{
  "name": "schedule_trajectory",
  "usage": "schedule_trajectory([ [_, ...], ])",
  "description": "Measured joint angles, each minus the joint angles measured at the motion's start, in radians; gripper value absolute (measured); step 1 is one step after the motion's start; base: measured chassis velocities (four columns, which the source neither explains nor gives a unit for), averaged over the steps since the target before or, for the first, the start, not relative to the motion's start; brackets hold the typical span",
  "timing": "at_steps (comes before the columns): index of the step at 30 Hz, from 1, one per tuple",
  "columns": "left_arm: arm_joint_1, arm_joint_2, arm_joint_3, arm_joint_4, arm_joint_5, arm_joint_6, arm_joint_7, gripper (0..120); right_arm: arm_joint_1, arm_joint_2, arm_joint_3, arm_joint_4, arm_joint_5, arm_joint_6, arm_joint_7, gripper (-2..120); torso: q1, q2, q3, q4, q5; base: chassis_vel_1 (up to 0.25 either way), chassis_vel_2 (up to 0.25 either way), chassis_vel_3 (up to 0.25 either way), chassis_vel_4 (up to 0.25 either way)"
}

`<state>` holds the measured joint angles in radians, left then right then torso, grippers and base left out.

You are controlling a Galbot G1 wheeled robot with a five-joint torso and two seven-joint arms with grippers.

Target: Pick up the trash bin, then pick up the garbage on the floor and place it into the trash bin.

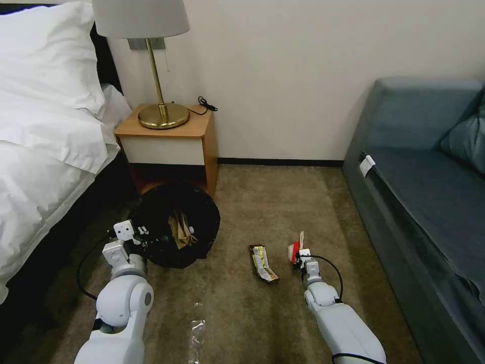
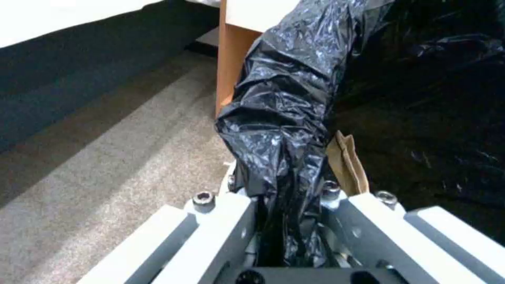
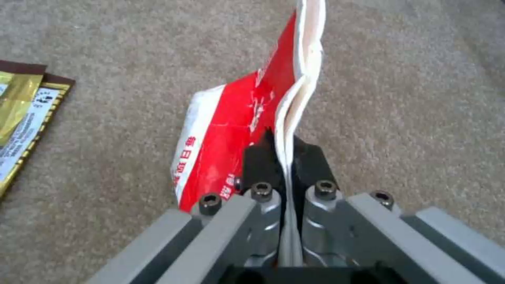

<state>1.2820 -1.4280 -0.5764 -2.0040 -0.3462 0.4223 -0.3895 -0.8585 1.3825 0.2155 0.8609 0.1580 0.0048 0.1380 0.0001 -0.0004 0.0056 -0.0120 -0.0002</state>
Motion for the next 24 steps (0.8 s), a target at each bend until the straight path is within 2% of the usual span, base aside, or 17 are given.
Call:
schedule_trajectory([
  [7,0.006,0.003,-0.003,-0.001,0.0,-0.002,0.0,2,-0.009,0.002,-0.003,0.015,0.0,0.008,0.004,0,0.0,0.0,0.0,0.0,0.0001,0.0,0.0,0.0,0.0],
  [12,0.007,0.003,-0.001,0.003,-0.001,-0.003,0.001,2,-0.01,-0.001,-0.017,0.084,0.018,0.037,0.022,0,0.0,0.0,0.0,0.0,0.0001,0.0,0.0,0.0,0.0],
  [15,0.003,0.0,0.004,0.01,0.0,-0.003,0.001,2,-0.011,-0.007,-0.049,0.215,0.063,0.054,0.061,0,0.0,0.0,0.0,0.0,0.0,0.0,0.0,0.0,0.0],
  [16,-0.001,-0.001,0.006,0.014,0.0,-0.003,0.001,2,0.0,-0.008,-0.084,0.288,0.075,0.088,0.113,0,0.0,0.0,0.0,-0.0004,-0.0003,0.0,0.0,0.0,0.0],
  [17,-0.001,-0.001,0.006,0.014,0.0,-0.003,0.001,2,0.0,-0.008,-0.084,0.288,0.075,0.088,0.113,0,0.0,0.0,0.0,-0.0004,-0.0003,0.0,0.0,0.0,0.0],
  [18,-0.004,-0.003,0.009,0.017,-0.001,-0.003,0.001,2,0.02,-0.004,-0.128,0.347,0.078,0.129,0.156,0,0.0,0.0,0.0,0.0,0.0002,0.0,0.0,0.0,0.0],
  [20,-0.006,-0.003,0.009,0.018,-0.002,-0.003,0.001,2,0.029,-0.004,-0.148,0.378,0.083,0.138,0.171,0,0.0,0.0,0.0,0.0002,0.0001,0.0,0.0,0.0,0.0],
  [21,-0.01,-0.003,0.008,0.021,-0.004,-0.003,0.001,2,0.046,-0.007,-0.203,0.448,0.108,0.147,0.196,0,0.0,0.0,0.0,0.0003,-0.0008,0.0,0.0,0.0,0.0],
  [22,-0.012,-0.003,0.008,0.022,-0.007,-0.002,0.0,2,0.056,-0.009,-0.244,0.49,0.128,0.149,0.202,0,0.0,0.0,0.0,0.0003,0.0003,0.0,0.0,0.0,0.0],
  [24,-0.015,-0.003,0.007,0.025,-0.012,-0.001,0.001,2,0.072,-0.01,-0.297,0.537,0.155,0.15,0.206,0,0.0,0.0,0.0,0.0002,-0.0004,0.0,0.0,0.0,0.0],
])
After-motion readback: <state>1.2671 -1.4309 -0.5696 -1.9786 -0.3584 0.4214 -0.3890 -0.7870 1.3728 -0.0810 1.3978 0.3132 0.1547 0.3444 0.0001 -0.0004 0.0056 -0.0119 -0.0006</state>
